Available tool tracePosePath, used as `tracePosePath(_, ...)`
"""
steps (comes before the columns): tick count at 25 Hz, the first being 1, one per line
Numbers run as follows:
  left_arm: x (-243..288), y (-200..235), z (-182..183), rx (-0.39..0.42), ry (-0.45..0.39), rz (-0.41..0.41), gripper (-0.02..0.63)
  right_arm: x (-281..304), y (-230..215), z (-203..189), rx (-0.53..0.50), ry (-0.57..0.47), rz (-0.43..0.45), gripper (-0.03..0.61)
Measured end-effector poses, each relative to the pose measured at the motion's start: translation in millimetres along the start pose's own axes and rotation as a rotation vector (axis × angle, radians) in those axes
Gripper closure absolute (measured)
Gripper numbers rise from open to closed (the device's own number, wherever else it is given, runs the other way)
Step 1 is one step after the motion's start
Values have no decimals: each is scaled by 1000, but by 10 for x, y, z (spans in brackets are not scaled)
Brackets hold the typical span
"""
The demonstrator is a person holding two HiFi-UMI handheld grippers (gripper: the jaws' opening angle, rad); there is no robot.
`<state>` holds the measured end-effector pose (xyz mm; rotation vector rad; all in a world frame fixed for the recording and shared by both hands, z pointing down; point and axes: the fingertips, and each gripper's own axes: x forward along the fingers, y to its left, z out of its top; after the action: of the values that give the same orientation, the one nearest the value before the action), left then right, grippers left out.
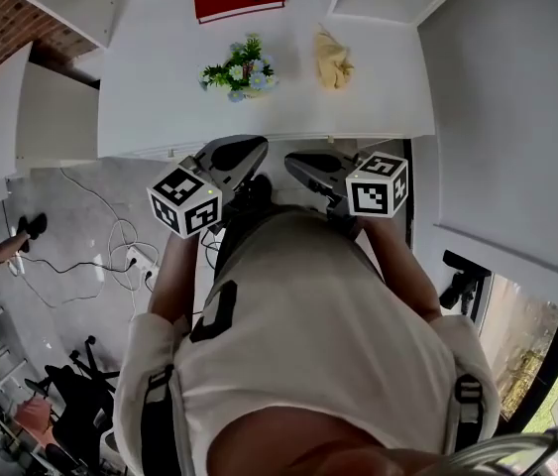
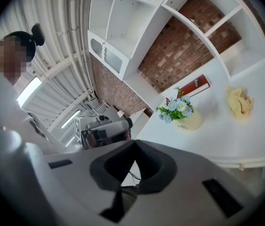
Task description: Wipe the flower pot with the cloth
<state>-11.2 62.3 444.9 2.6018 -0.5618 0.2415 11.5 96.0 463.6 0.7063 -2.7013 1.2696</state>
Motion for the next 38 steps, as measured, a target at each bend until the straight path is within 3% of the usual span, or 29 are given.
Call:
tracePosePath(5,92,-265,-185,67,82,36,592,-250,13,-166,34,3,33,568)
tracePosePath(16,230,-961,-553,43,130,113,594,-793,225,-497,89,-4,164,568)
tracePosePath(19,155,-980,-565,67,132,174,592,-889,247,-632,98,8,176,568)
tracePosePath(24,-63,-1007,-699,38,140,267,592,-1018,265,-842,143,20,194,568)
tracePosePath(32,-18,-1189,-761,46,160,240,592,-1050,281,-852,142,-5,164,568)
tracePosePath(38,-244,-1015,-762,33,138,258,592,-842,327,-871,151,23,146,569)
